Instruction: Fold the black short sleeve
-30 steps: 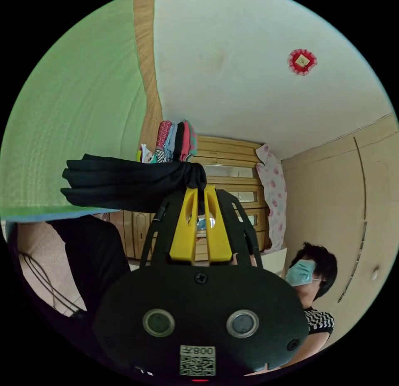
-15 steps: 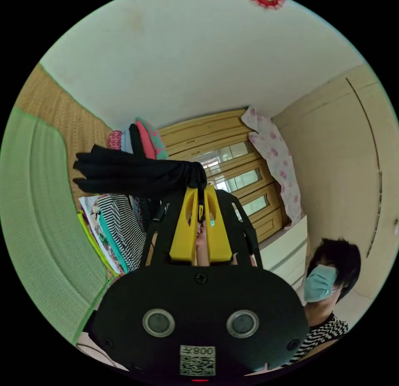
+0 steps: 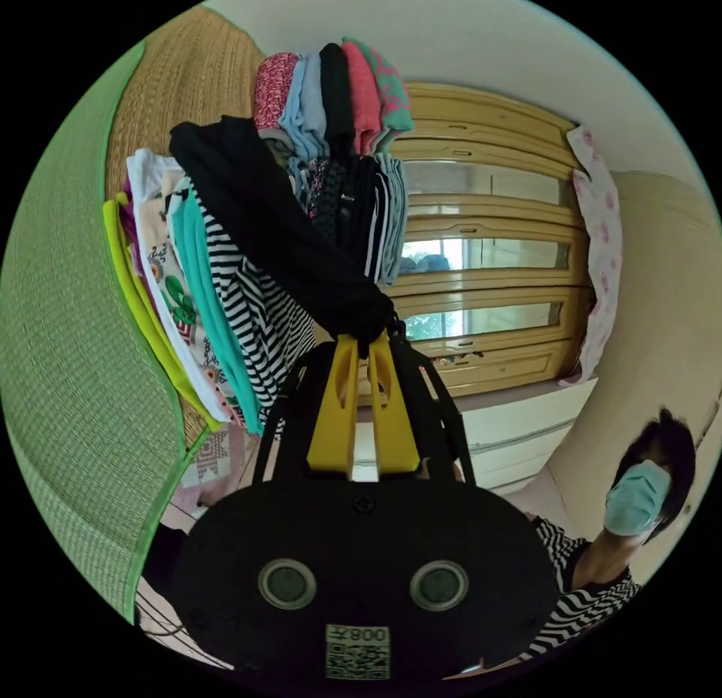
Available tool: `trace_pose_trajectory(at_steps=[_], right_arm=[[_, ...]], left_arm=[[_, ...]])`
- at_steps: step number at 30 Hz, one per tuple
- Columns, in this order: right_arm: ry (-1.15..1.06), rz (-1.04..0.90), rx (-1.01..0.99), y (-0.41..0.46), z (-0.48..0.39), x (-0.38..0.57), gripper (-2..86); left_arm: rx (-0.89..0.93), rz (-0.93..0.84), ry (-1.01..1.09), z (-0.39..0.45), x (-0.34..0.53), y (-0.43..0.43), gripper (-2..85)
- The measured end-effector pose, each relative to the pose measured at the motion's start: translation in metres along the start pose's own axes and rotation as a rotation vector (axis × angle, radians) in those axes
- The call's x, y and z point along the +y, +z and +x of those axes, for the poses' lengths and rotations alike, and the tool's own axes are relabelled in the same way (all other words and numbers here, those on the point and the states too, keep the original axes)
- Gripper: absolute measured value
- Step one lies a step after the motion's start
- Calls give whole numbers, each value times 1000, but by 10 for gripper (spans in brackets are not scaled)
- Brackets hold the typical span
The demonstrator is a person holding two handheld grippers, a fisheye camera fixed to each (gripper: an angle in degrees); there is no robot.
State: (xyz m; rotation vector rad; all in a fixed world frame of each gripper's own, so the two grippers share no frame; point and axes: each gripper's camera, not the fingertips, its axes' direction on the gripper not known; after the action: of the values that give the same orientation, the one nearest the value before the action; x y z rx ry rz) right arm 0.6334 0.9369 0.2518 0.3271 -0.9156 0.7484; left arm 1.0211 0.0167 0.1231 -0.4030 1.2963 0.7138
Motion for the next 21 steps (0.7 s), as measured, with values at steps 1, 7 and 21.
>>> trace_pose_trajectory(at_steps=[1, 7, 21], right_arm=[[-12, -7, 12, -4, 5, -4, 14], [-56, -39, 136, -23, 18, -22, 11], [113, -41, 261, -33, 123, -14, 10]], left_arm=[[-29, -11, 25, 8, -5, 5, 27], [-113, -93, 86, 34, -17, 48, 27], [-167, -186, -56, 12, -27, 110, 20]])
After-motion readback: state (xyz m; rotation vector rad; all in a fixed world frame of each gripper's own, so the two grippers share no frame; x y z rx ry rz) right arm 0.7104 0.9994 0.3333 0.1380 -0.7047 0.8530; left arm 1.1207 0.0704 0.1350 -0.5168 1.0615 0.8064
